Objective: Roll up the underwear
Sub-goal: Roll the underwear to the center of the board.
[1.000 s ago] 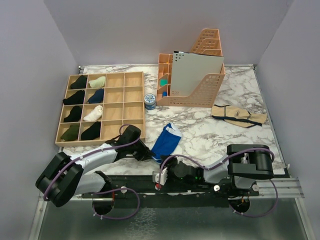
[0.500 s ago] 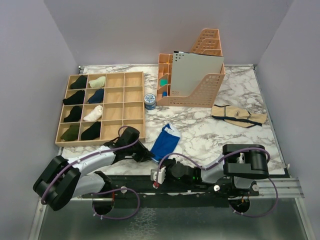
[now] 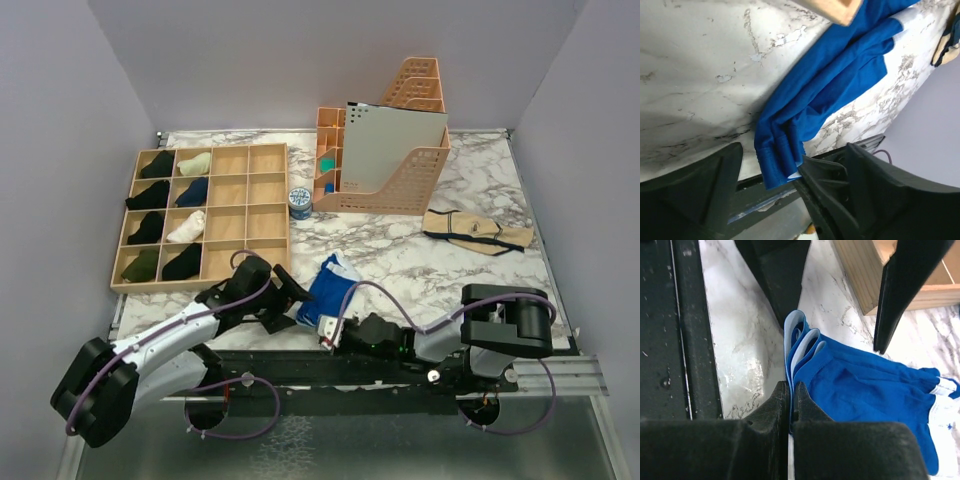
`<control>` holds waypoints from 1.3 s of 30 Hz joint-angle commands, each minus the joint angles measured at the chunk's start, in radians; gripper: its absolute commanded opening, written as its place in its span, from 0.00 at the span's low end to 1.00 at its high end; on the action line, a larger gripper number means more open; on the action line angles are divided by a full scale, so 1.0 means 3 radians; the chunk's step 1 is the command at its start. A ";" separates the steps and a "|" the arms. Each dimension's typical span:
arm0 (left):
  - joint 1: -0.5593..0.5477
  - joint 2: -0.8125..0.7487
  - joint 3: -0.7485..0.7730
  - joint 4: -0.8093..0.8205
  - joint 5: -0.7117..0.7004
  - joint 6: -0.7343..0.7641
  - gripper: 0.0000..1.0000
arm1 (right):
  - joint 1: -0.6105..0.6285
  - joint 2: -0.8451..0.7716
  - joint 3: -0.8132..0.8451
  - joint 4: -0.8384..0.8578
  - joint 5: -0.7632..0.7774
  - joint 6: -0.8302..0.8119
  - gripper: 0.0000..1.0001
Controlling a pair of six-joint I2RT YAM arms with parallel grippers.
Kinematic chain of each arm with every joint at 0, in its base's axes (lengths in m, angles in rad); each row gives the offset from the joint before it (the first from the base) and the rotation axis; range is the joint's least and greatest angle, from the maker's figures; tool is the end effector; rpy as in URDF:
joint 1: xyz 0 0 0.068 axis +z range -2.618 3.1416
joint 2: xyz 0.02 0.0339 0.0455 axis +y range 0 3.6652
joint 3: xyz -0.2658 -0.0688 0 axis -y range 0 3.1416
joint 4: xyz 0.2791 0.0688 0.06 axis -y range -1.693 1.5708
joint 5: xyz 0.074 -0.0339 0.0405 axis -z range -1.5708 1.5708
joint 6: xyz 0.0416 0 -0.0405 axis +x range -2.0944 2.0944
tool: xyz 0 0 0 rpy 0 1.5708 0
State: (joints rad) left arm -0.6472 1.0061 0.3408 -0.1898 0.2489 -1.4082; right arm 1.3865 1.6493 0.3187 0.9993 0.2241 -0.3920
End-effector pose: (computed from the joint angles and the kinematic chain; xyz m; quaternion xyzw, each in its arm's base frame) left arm 0.1609 -0.1344 0.1267 -0.3048 0.8791 -0.3576 0.0801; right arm 0.0593 0.2675 0.0844 -0.5873 0.5601 0.1953 0.5507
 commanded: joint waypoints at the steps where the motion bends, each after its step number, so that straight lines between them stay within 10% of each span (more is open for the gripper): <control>1: 0.0024 -0.0287 0.0140 -0.0294 -0.0403 0.0329 0.98 | -0.0236 -0.0143 -0.0167 0.0458 -0.0640 0.0833 0.00; 17: 0.0020 -0.0960 -0.0458 0.0716 -0.0185 0.1088 0.97 | -0.1106 0.0473 -0.0438 0.1592 -0.1497 0.3037 0.00; 39: 0.0012 -0.0405 -0.0518 0.0867 -0.0170 0.1473 0.83 | -0.1906 0.0591 0.0206 -0.0596 -0.2185 0.3728 0.02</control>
State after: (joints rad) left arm -0.6434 0.8684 0.1860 0.0525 0.2203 -0.9825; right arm 0.8444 1.7870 0.3939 0.9871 -0.3954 0.7231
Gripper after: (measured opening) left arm 0.843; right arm 0.046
